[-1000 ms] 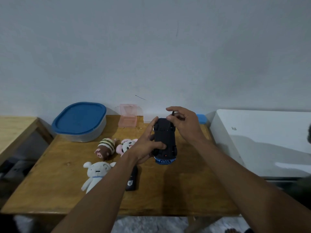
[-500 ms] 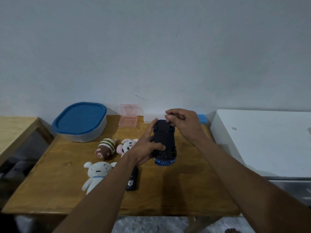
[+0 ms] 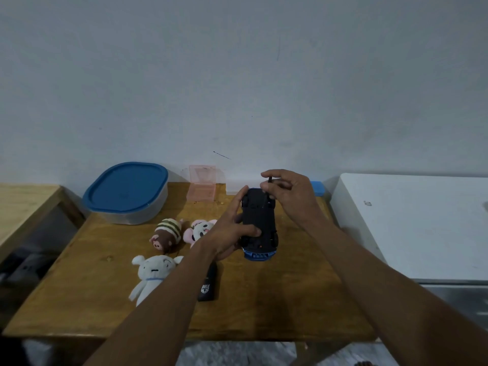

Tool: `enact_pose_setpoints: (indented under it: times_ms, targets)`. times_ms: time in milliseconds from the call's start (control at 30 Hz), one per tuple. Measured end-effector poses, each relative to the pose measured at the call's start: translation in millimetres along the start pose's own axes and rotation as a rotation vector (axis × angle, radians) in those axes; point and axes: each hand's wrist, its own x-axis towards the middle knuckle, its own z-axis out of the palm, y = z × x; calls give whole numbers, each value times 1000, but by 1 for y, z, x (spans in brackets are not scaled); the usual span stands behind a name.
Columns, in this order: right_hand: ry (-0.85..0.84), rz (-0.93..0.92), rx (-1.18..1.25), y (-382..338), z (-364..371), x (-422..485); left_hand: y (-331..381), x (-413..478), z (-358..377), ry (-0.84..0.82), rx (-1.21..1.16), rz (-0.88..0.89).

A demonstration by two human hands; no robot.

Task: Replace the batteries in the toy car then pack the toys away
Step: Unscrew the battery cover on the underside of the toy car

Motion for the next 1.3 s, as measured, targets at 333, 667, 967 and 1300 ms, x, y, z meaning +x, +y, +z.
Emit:
enact_pose_setpoints:
  times_ms: [333,667,967,1300]
  targets:
    - [6,-39,-67,-1,4,1,1,-3,1,10,8,-14]
    - [-5,-37,-28,-4,4,2,4,-2,0,18,-6,-17]
    - [-3,-64,-45,-6,5,2,4,-3,0,12,-14,-12]
    - [-21,-64,-68,-6,5,3,2,-2,-1,7,-8,0]
